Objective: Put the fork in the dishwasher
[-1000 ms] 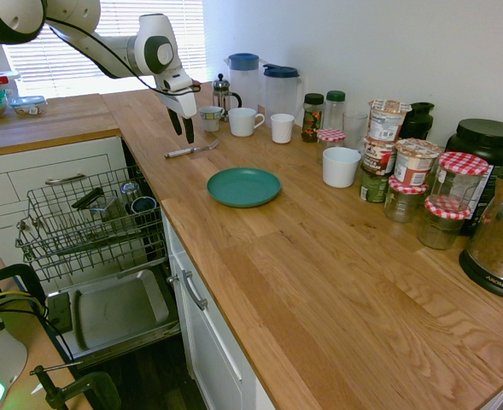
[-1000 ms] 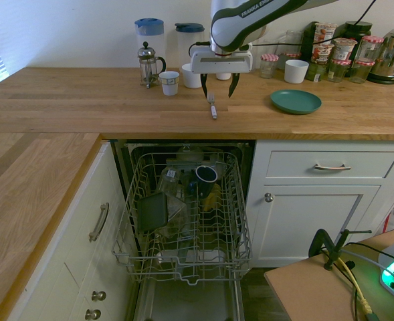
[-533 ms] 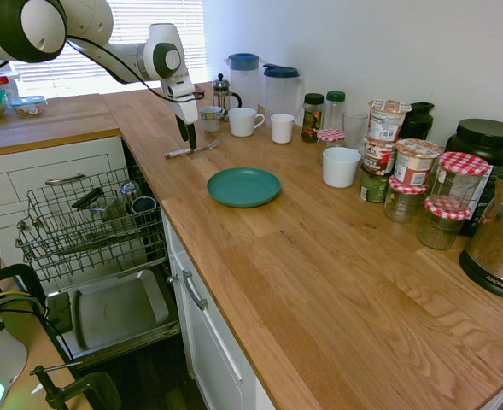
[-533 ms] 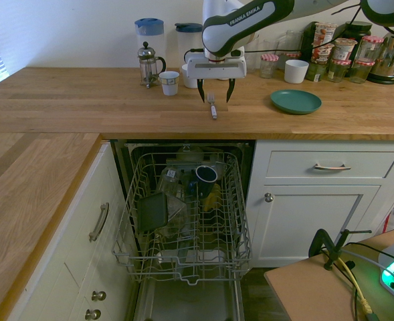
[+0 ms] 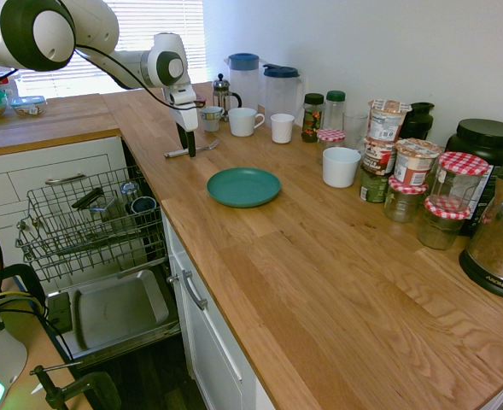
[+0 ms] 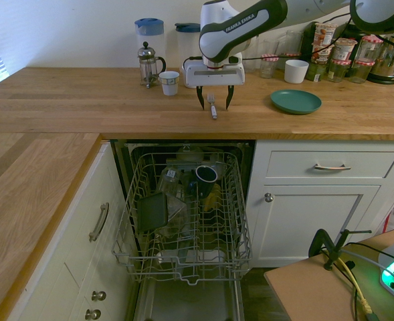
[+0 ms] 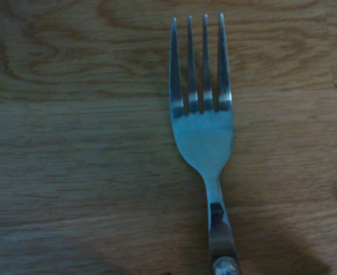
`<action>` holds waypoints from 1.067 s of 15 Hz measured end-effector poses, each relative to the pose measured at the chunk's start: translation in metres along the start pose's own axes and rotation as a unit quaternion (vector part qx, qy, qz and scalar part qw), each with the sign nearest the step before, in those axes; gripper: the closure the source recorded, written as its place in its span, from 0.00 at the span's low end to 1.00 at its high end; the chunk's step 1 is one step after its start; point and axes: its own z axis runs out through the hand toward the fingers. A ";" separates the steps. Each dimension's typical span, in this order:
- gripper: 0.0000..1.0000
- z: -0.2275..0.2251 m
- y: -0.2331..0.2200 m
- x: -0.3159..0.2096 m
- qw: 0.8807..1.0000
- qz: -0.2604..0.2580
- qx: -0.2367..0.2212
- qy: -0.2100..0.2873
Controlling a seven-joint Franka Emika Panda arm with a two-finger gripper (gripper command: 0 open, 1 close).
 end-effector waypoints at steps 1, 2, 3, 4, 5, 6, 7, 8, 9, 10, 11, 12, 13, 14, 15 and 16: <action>1.00 0.000 -0.001 0.001 1.000 0.000 0.001 0.000; 1.00 0.001 -0.003 0.002 1.000 0.000 0.002 -0.001; 1.00 0.001 -0.003 0.002 1.000 0.000 0.002 -0.002; 1.00 0.001 -0.004 0.004 1.000 0.001 0.003 -0.002; 1.00 0.001 -0.004 0.005 1.000 0.001 0.003 -0.003; 1.00 0.002 -0.004 0.006 1.000 0.001 0.003 -0.004; 1.00 0.002 -0.004 0.006 1.000 0.002 0.003 -0.004; 1.00 0.002 -0.004 0.007 1.000 0.002 0.003 -0.005; 1.00 0.002 -0.005 0.008 1.000 0.003 0.003 -0.006; 1.00 0.002 -0.005 0.009 1.000 0.002 0.003 -0.007; 1.00 0.002 -0.005 0.009 1.000 0.002 0.003 -0.007; 1.00 0.002 -0.005 0.009 1.000 0.002 0.003 -0.007; 1.00 0.003 -0.005 0.009 1.000 0.002 0.003 -0.008; 1.00 0.003 -0.005 0.010 1.000 0.003 0.003 -0.009; 1.00 0.003 -0.005 0.010 1.000 0.004 0.003 -0.009; 1.00 0.003 -0.005 0.011 1.000 0.004 0.003 -0.009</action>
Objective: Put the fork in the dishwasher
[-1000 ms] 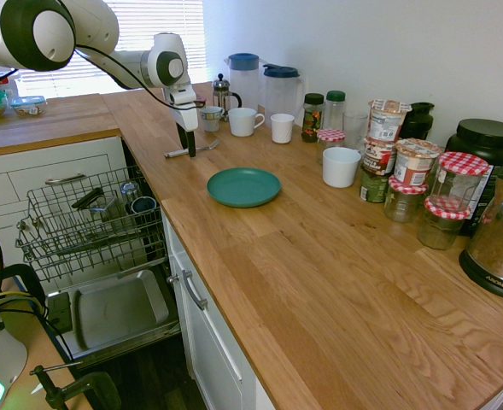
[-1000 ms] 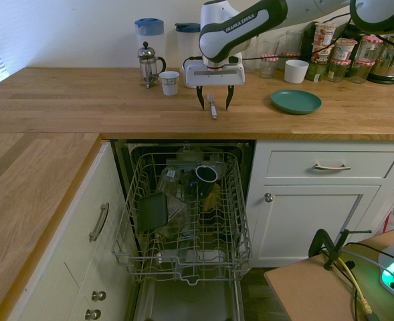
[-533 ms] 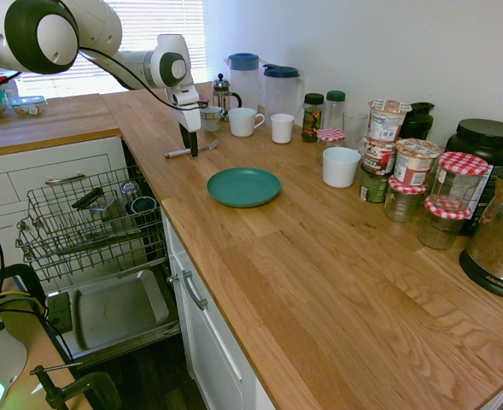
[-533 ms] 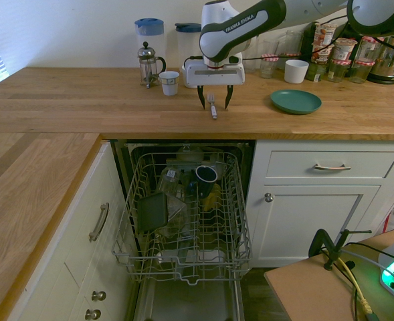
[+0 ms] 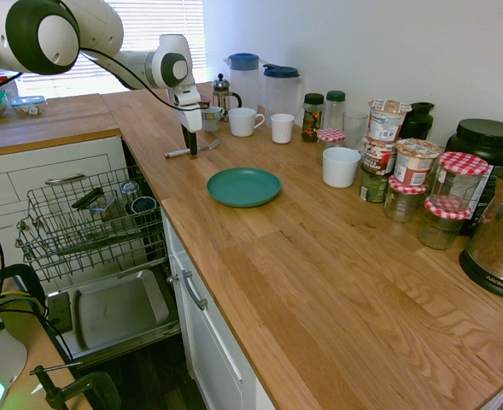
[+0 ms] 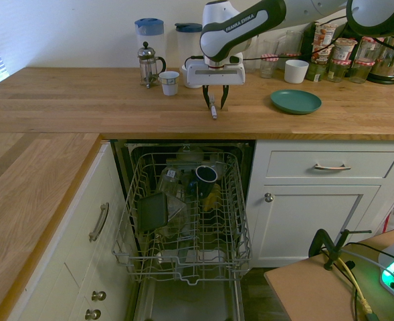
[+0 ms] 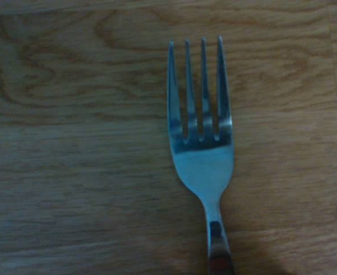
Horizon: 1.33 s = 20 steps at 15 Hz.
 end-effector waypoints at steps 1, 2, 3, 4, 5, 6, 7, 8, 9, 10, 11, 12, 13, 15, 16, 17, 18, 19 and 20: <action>1.00 0.000 0.000 0.001 1.000 0.000 0.000 0.001; 1.00 0.000 0.000 0.002 1.000 -0.001 0.000 0.001; 1.00 0.000 0.000 0.003 1.000 -0.002 0.000 0.001; 1.00 0.000 0.000 0.004 1.000 -0.008 0.000 0.000; 1.00 0.000 0.000 0.005 1.000 -0.015 0.000 -0.001; 1.00 0.001 0.000 0.007 1.000 -0.018 0.000 -0.001; 1.00 0.001 0.000 0.009 1.000 -0.019 0.000 -0.001; 1.00 0.000 0.001 0.013 1.000 -0.019 0.001 0.000; 1.00 -0.002 0.001 0.018 1.000 -0.016 0.003 0.003; 1.00 -0.007 0.002 0.023 1.000 -0.014 0.008 0.007; 1.00 -0.015 0.006 0.026 1.000 -0.014 0.015 0.011; 1.00 -0.027 0.012 0.025 1.000 -0.015 0.024 0.014; 1.00 -0.040 0.021 0.023 0.999 -0.015 0.031 0.018; 1.00 -0.066 0.043 0.013 0.999 -0.012 0.039 0.027; 1.00 -0.078 0.055 0.005 0.999 -0.008 0.042 0.030; 1.00 -0.088 0.068 -0.006 0.998 -0.004 0.046 0.032; 1.00 -0.098 0.082 -0.020 0.998 0.000 0.049 0.034; 1.00 -0.105 0.096 -0.033 0.998 0.006 0.051 0.036; 1.00 -0.109 0.109 -0.045 0.998 0.010 0.055 0.035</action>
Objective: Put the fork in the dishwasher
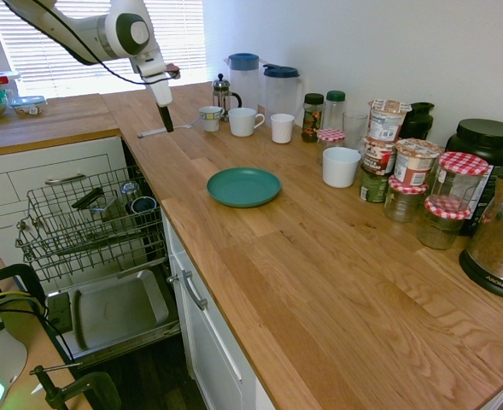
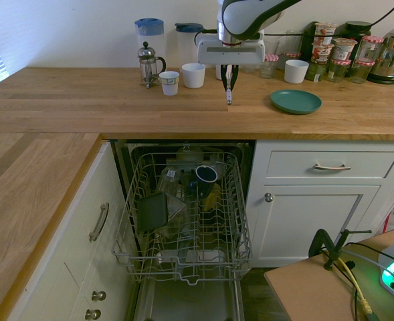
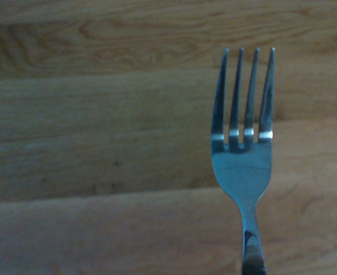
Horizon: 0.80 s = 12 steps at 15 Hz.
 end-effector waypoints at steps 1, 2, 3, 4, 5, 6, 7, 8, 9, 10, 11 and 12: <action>1.00 -0.006 0.012 -0.010 1.000 0.003 0.002 0.000; 1.00 -0.010 0.022 -0.018 1.000 0.004 0.004 -0.001; 1.00 -0.016 0.038 -0.022 1.000 0.005 0.005 0.000; 1.00 -0.015 0.038 -0.022 1.000 0.007 0.005 0.002; 1.00 -0.014 0.039 -0.024 1.000 0.010 0.004 0.005; 1.00 -0.012 0.041 -0.029 1.000 0.011 0.005 0.010; 1.00 -0.011 0.044 -0.037 1.000 0.013 0.008 0.012; 1.00 -0.008 0.047 -0.046 1.000 0.013 0.009 0.012; 1.00 -0.004 0.053 -0.056 1.000 0.012 0.009 0.012; 1.00 0.002 0.060 -0.068 1.000 0.013 0.009 0.012; 1.00 0.009 0.070 -0.080 1.000 0.012 0.009 0.010; 1.00 0.016 0.080 -0.093 1.000 0.009 0.008 0.007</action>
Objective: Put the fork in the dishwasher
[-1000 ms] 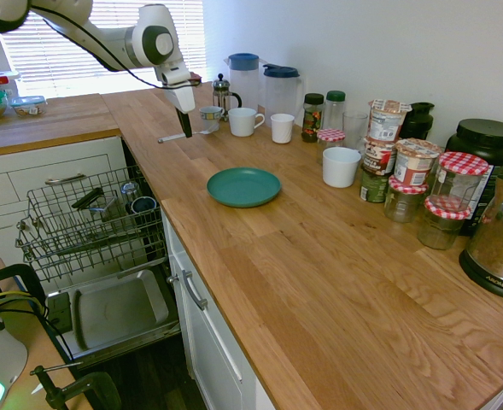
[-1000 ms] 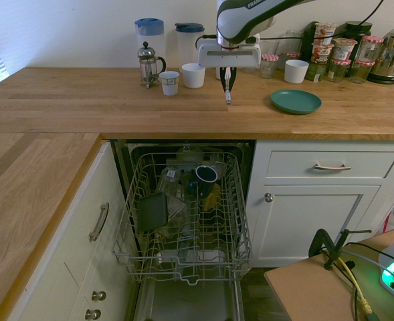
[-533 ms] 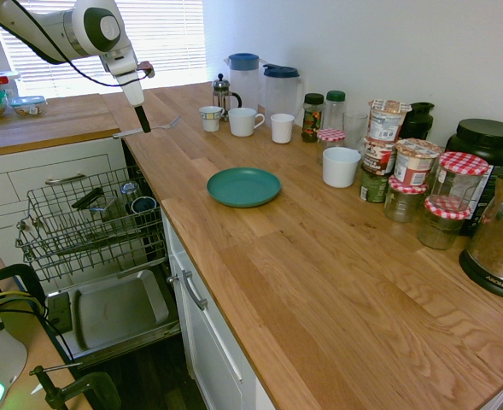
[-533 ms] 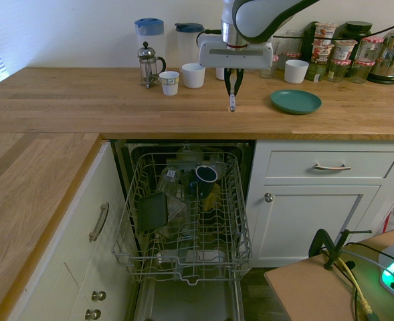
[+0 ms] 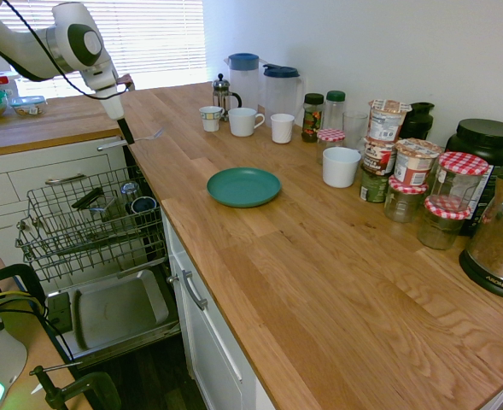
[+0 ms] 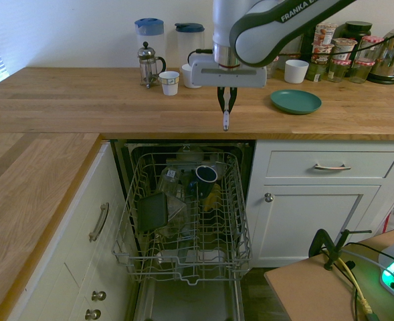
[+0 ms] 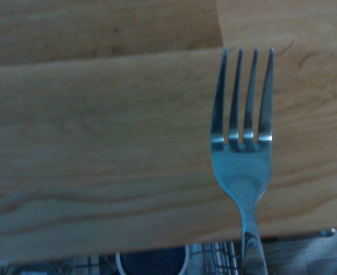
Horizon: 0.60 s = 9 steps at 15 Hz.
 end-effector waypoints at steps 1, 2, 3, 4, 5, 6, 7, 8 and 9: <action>1.00 0.006 0.011 -0.014 1.000 -0.005 0.000 -0.002; 1.00 0.011 0.022 -0.029 1.000 -0.012 0.001 -0.003; 1.00 0.016 0.034 -0.045 1.000 -0.018 0.002 0.000; 1.00 0.020 0.046 -0.059 1.000 -0.024 0.001 0.002; 1.00 0.023 0.057 -0.074 0.999 -0.032 0.000 0.002; 1.00 0.027 0.065 -0.084 0.999 -0.039 0.000 0.001; 1.00 0.033 0.072 -0.091 0.999 -0.043 0.001 -0.002; 1.00 0.042 0.076 -0.095 0.999 -0.046 0.000 -0.005; 1.00 0.053 0.079 -0.098 0.999 -0.051 -0.001 -0.008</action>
